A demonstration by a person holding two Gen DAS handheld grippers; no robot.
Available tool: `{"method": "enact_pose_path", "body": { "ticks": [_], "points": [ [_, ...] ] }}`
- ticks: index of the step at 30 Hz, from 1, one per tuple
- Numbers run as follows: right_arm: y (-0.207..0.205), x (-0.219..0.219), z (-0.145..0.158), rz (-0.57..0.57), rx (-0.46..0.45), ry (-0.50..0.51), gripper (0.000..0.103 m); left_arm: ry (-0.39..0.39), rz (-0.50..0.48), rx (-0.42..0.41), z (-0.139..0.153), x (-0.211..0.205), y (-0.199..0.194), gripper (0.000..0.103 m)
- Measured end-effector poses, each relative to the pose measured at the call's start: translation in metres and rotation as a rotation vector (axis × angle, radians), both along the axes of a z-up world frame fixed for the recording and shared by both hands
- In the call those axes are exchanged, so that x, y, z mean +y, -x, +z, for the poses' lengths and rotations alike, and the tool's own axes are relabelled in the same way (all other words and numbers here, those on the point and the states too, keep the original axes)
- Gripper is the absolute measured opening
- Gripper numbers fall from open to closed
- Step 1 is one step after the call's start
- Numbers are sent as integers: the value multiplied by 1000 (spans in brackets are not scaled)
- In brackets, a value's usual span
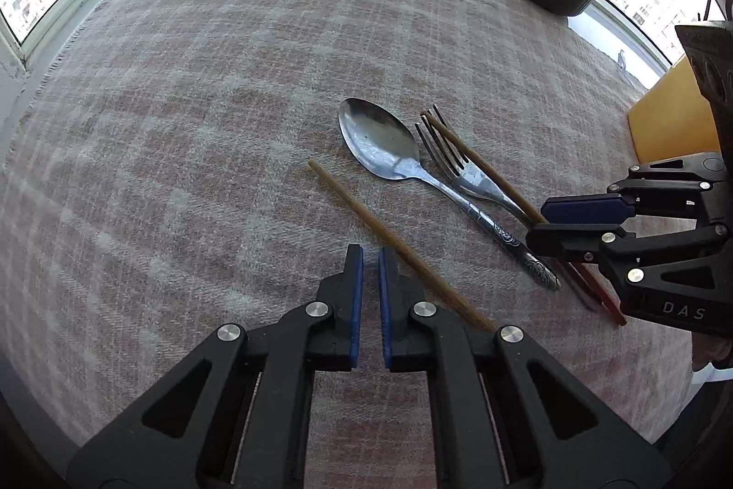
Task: Organize utensils
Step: 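Lower the right tool onto a red-tipped chopstick while the left tool hovers nearby, then close the left tool on the other red-tipped chopstick while the right tool holds its chopstick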
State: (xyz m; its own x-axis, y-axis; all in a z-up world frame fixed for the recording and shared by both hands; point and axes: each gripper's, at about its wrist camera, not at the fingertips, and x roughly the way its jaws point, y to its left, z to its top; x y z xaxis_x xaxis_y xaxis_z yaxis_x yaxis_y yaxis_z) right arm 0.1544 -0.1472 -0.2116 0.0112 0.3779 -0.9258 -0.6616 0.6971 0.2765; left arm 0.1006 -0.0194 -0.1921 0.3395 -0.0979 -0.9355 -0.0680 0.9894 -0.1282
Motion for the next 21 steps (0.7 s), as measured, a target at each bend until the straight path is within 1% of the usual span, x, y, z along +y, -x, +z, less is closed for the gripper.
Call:
{"method": "enact_pose_path", "body": {
  "ticks": [2,3,5,6,8,9,10,12,15,19,21],
  "points": [
    [-3,7,-1,9,-3,13,17,44,26,-3,-1,8,2,5],
    [-4,8,-1,12,-1,16,12,65,36,1,0,11,3,5],
    [-6,8,0,11,14,6,7,120,68,7,1,17,4,5],
    [-6,8,1,11,10,9,7,142,94,20,1,20,4,11],
    [-6,5,2,8,4,14,6,215,133,31,2,24,5,22],
    [-7,4,2,1,5,11,6,240,151,36,2,24,6,35],
    [-8,2,3,-5,6,8,6,257,170,41,2,24,6,38],
    [-9,-2,5,-20,5,-1,6,289,194,48,4,19,6,38],
    [-11,-9,9,-26,-1,-14,6,281,220,58,5,8,4,38],
    [-12,-20,13,-15,-15,-9,5,212,251,82,1,-11,0,38],
    [-14,-27,14,-15,-16,-6,5,162,249,72,0,-23,0,38]
  ]
}}
